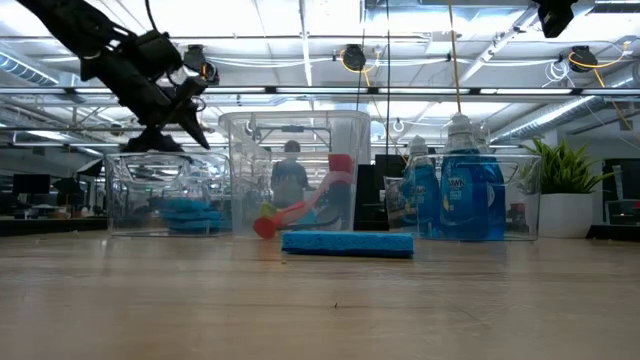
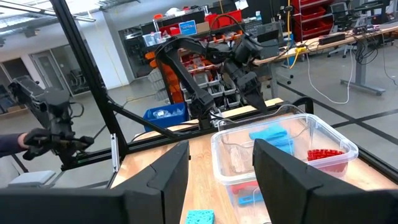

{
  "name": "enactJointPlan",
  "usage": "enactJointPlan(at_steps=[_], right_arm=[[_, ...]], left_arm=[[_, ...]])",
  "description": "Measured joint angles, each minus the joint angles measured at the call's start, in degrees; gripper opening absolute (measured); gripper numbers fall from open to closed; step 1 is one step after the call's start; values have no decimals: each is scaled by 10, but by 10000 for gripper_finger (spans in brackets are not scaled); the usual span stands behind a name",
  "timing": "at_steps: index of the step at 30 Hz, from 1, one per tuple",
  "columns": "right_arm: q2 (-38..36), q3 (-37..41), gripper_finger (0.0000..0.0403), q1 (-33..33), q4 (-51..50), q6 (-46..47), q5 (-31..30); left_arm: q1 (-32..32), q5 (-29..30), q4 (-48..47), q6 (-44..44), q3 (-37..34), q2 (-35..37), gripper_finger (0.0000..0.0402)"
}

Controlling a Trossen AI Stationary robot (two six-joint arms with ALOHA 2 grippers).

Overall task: Pick & Place Kitchen Sink Supplies
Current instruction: Put the sponge into the left transparent bin

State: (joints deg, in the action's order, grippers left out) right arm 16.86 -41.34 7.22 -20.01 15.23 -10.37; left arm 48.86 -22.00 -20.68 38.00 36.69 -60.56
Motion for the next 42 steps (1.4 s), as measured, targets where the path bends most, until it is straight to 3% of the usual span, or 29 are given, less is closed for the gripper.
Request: enactJointPlan(at_steps=[10, 18, 28, 37, 42], right_arm=[[0, 0, 167, 0, 0, 0, 0], [0, 0, 167, 0, 0, 0, 0], [0, 0, 167, 0, 0, -9, 0], [0, 0, 165, 0, 0, -9, 0], [0, 0, 166, 0, 0, -9, 0]], left_arm=[[-17, -49, -1, 25, 0, 94, 133], [-137, -39, 42, 62, 0, 155, 124], [-357, 140, 193, 40, 0, 159, 124], [-511, 322, 205, 1, 7, 140, 124], [-574, 397, 165, -33, 69, 80, 124]])
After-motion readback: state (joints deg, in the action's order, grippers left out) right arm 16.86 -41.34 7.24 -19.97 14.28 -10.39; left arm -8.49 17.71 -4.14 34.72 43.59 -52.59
